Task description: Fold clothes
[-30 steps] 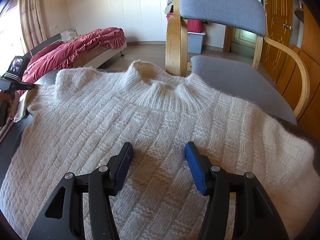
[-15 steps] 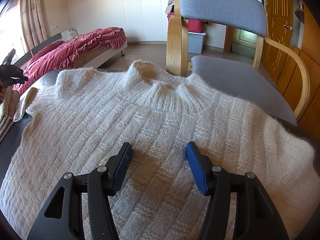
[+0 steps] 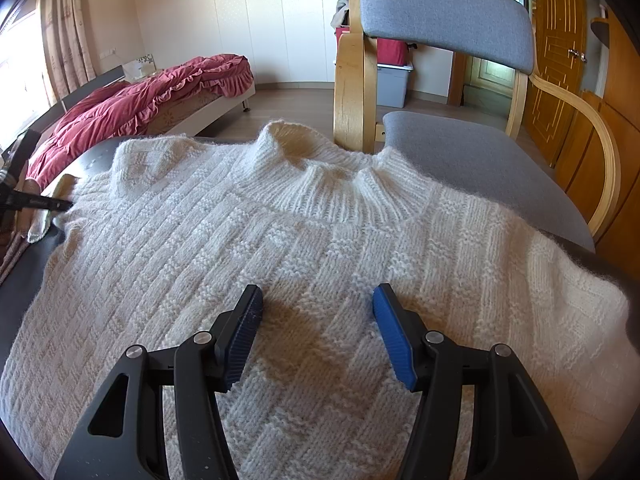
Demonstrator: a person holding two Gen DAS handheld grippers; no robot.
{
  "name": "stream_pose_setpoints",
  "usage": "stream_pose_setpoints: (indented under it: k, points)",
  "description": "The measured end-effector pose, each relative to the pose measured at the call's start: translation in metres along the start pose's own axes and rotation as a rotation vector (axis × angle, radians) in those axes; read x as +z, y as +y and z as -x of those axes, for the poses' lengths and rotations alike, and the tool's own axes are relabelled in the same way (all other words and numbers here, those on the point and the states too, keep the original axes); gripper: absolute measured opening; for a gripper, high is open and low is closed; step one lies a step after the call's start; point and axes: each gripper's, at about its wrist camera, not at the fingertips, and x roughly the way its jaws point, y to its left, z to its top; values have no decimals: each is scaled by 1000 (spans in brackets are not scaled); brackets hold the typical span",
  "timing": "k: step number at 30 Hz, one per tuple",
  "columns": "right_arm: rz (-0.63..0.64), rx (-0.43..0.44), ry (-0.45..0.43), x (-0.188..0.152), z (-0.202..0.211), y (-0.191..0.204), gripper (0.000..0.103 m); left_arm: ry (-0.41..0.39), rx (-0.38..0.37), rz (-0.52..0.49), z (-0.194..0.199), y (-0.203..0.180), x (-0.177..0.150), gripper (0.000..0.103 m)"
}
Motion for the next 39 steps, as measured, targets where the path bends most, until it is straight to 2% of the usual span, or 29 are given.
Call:
stream_pose_setpoints:
  k: [6,13,16,18,19,22,23,25,27,28,31,34,37,39]
  points:
    - [0,1,1,0,0,1,61,40,301,-5,-22,24,32,23]
    - [0,3,1,0,-1,1,62,5,626,91,-33,81,51,22]
    - [0,3,2,0,-1,2,63,-86,519,224,-7,99,51,22]
    - [1,2,2,0,-1,2,63,-156,430,270,14,87,44,22]
    - [2,1,2,0,-1,2,63,-195,347,266,25,71,41,22]
    - [2,0,2,0,-1,2,63,-264,182,180,50,6,28,22]
    - [2,1,2,0,-1,2,63,-290,101,121,61,-27,20,22]
    - [-1,3,1,0,-1,2,63,-323,5,35,71,-70,11,22]
    - [-3,4,0,0,0,2,63,-339,-56,-87,79,-121,-1,22]
    - [-4,5,-1,0,0,1,63,-357,-58,-138,78,-142,-6,22]
    - [-7,8,-1,1,-1,1,63,-381,30,-228,65,-189,-11,22]
    - [-10,11,-1,1,-1,0,63,-304,102,-140,33,-184,3,22]
    - [-11,12,-1,1,-1,0,63,-292,66,-13,20,-159,17,25]
    - [-10,11,0,1,-1,1,63,-285,35,30,18,-155,18,28]
